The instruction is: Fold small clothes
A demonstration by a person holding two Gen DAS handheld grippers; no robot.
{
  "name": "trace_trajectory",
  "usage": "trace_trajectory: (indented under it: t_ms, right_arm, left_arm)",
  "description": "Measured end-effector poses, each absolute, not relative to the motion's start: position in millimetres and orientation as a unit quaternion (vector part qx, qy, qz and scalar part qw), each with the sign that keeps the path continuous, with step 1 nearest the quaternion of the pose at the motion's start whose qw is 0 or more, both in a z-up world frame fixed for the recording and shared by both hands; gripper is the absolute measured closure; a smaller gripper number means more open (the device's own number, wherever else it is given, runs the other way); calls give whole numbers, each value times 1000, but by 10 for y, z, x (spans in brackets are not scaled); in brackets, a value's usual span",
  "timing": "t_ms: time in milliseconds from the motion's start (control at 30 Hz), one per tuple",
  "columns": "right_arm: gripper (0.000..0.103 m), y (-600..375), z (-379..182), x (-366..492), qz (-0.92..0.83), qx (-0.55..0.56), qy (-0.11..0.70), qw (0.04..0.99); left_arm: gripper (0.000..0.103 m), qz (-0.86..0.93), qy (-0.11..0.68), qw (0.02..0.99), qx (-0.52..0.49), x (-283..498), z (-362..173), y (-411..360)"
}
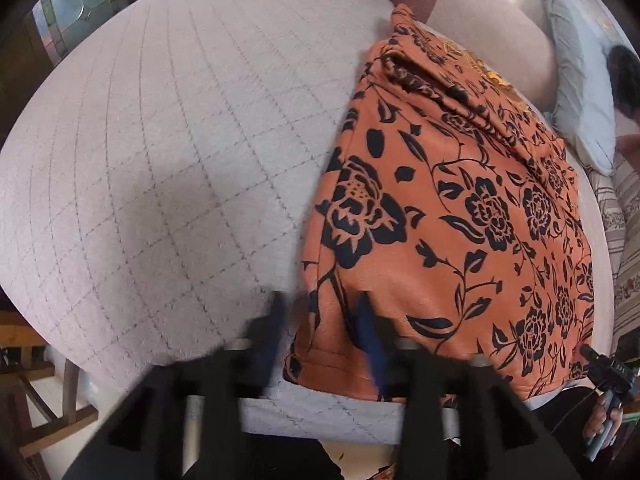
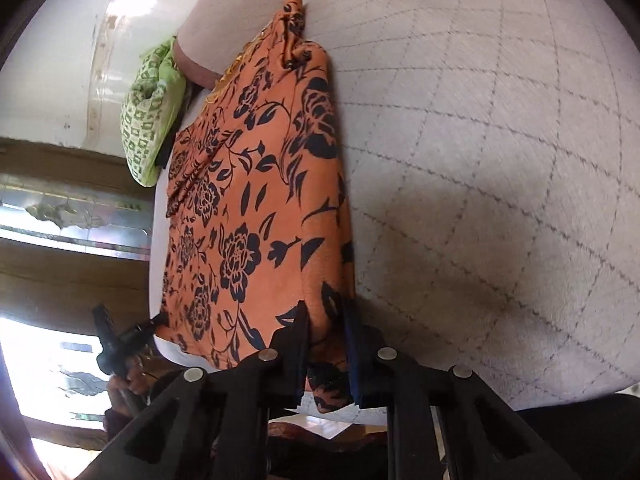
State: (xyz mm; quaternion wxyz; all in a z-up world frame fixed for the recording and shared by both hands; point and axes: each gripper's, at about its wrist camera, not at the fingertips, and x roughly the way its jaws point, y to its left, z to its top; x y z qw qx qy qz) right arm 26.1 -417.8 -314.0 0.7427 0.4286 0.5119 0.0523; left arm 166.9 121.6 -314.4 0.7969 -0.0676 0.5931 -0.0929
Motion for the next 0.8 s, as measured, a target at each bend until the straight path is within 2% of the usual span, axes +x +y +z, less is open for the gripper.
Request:
trace_trajectory:
  t_ms: [33,100,167,200,233,267,333,433,467,567,800]
  right_arm:
    - [82,-4170,-3138,262,51,430,510,743]
    - [77,-4146,-3129,257,52,431,506,745]
    - [62,-4113,-3086,282,61,429,498,751]
    - [58,-4085,-3064,284,68,422,493,758]
    - [57,-4040,-3042,287,73,406,492,767]
    - [57,-3992,-3023,297,73,386,496,775]
    - [66,-3943,-2994,307,64,363,503,782]
    - [85,-3929,-2987,307,44,344,514,785]
    - [88,-3936,-2990,296,42,348,512,784]
    - [93,-3998,-2974,253,44,363,502,784]
    - [95,-4064,-2600,252,107,401,441,796]
  left_arm:
    - [51,-96,591,797,-73,1669,-3142,1222]
    - [51,-94,592,798,-67,1660,-3149,1202]
    - [51,-90,593,799,-41,1643,-3164,1130]
    - [59,-89,594,799,-32,1645,-3167,1112]
    - [75,-87,595,799,-25,1643,-3167,1093]
    - [81,-89,597,797,-32,1653,-3163,1095]
    - [93,-90,599,794,-54,1672,-3156,1142]
    - [95,-89,597,795,-62,1658,-3135,1149]
    - [95,-89,592,798,-66,1642,-3103,1161]
    - [96,-98,579,804,-91,1593,-2983,1252]
    - [96,-152,542,816,-129,1589,-2471,1392]
